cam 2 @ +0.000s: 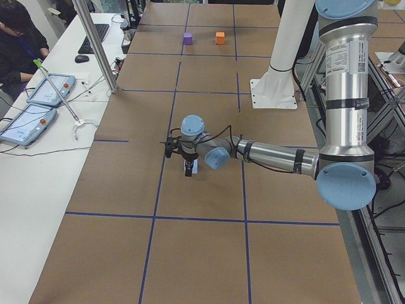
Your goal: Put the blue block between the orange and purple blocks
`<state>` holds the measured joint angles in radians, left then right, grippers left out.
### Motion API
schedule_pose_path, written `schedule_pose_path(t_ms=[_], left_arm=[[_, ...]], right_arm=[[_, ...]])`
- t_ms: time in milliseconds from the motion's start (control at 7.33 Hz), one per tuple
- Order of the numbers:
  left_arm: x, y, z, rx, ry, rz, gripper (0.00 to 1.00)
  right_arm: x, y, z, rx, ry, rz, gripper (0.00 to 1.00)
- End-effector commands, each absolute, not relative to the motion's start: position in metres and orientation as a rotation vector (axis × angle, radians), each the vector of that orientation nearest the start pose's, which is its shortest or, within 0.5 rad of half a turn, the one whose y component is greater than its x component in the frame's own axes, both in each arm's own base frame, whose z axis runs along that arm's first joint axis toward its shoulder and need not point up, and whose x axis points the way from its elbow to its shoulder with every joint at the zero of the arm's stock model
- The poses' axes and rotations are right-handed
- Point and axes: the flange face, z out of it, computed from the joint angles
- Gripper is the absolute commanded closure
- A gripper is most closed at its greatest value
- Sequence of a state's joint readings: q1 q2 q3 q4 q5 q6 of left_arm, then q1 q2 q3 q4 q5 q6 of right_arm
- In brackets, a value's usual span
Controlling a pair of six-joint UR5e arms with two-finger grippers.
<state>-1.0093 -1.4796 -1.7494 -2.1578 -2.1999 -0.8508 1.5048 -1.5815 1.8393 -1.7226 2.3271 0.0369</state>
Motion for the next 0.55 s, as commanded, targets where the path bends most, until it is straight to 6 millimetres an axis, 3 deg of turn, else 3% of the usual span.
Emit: schedule_pose_path(t_ms=[0, 409], left_arm=[[0.217, -0.443, 0.554, 0.095, 0.864, -0.070, 0.00], [0.239, -0.449, 0.548, 0.116, 0.845, -0.052, 0.00]], right_arm=[[0.033, -0.485, 0.549, 0.062, -0.760, -0.068, 0.00], [0.033, -0.484, 0.550, 0.059, -0.760, -0.067, 0.00]])
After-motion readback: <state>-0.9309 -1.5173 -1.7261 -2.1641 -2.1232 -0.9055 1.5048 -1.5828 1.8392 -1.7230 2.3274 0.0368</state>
